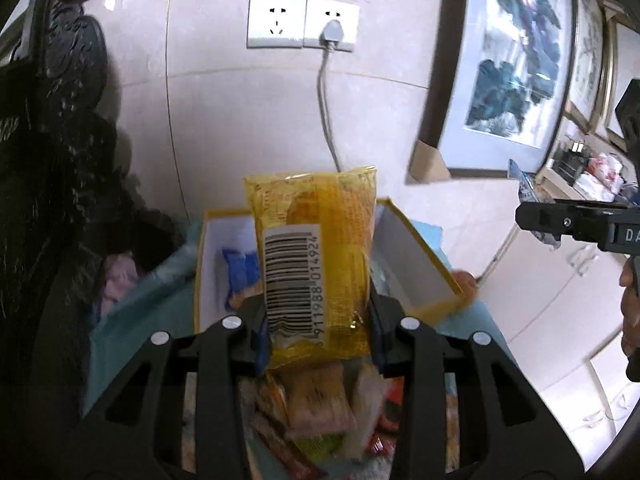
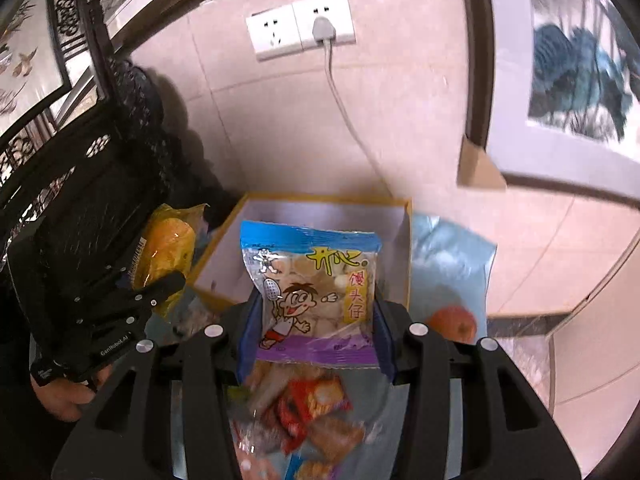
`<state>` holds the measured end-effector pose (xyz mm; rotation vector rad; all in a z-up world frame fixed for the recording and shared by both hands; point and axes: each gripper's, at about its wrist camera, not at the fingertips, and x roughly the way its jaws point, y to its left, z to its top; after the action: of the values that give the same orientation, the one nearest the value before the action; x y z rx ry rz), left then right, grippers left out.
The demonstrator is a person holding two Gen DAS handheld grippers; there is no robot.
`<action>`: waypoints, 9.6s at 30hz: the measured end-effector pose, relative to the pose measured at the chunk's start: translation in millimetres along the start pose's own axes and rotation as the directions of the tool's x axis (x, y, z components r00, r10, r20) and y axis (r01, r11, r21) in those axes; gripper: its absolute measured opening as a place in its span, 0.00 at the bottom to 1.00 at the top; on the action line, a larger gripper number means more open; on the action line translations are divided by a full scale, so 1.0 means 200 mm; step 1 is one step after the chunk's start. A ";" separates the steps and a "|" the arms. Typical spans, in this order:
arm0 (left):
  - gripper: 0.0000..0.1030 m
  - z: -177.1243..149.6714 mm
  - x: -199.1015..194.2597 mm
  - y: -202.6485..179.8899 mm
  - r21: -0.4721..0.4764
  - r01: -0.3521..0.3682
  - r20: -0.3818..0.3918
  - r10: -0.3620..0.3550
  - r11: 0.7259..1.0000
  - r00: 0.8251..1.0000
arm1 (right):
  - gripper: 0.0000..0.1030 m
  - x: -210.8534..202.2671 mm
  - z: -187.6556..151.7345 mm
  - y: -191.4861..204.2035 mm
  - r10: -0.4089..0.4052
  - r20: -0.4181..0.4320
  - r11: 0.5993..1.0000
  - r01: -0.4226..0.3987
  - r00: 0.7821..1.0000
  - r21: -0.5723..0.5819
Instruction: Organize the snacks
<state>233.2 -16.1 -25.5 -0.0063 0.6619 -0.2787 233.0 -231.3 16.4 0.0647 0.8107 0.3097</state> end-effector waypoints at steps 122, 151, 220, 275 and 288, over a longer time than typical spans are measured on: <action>0.27 -0.52 -0.31 0.03 -0.043 -0.027 -0.043 0.025 0.999 0.999 | 0.44 -0.20 -0.63 0.15 0.005 -0.096 1.000 -0.008 0.995 -0.024; 0.96 -0.02 0.28 0.19 -0.068 -0.172 -0.095 0.165 0.983 0.982 | 0.70 0.35 -0.14 -0.05 -0.099 -0.117 0.994 0.093 0.988 -0.056; 0.53 -0.99 -0.14 0.14 -0.067 -0.066 -0.238 0.049 0.996 0.970 | 0.38 0.09 -1.19 0.01 0.061 -0.318 0.997 -0.045 0.946 0.057; 0.91 -0.16 0.33 0.28 -0.105 -0.228 -0.171 0.208 0.968 0.963 | 0.64 0.36 -0.12 -0.17 -0.131 -0.130 0.991 0.133 0.983 0.006; 0.91 -1.03 0.34 0.26 -0.016 -0.237 -0.426 0.207 0.971 0.881 | 0.64 0.47 -0.90 -0.13 -0.103 -0.380 0.983 0.152 0.919 0.100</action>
<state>173.8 33.9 -234.2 0.0672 1.0955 -0.0309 170.1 -238.6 -179.0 0.0733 1.2093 0.1455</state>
